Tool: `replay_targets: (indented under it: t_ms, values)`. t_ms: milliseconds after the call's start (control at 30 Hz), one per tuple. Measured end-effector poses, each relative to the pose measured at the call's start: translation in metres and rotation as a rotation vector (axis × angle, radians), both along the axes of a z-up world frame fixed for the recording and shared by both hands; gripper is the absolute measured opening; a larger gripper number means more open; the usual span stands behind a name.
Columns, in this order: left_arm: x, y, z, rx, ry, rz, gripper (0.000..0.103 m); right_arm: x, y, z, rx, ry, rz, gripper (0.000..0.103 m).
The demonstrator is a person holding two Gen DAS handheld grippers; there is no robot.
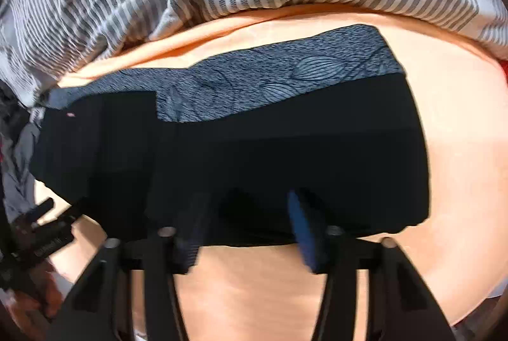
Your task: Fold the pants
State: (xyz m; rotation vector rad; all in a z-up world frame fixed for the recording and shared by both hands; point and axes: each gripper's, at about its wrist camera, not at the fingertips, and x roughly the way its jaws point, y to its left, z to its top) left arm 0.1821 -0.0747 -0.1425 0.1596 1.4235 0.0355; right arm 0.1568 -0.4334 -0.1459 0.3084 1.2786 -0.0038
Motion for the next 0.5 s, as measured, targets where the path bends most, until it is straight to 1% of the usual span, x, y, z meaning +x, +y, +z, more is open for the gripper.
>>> replay_targets:
  t_ms: [133,233,367,500]
  values:
    - [-0.004,-0.014,0.002,0.019,0.005,-0.015,0.103,-0.001,0.001,0.002,0.031,-0.013,-0.01,0.063]
    - [-0.009,-0.027,0.006,0.048,-0.005,-0.029,0.103,-0.01,-0.005,0.003,0.076,-0.027,0.0,0.066]
    - [-0.013,-0.049,0.01,0.065,-0.004,-0.052,0.103,-0.017,-0.019,0.008,0.138,-0.038,0.017,0.067]
    - [-0.016,-0.066,0.012,0.073,0.001,-0.043,0.103,-0.023,-0.035,0.014,0.149,-0.041,0.016,0.07]
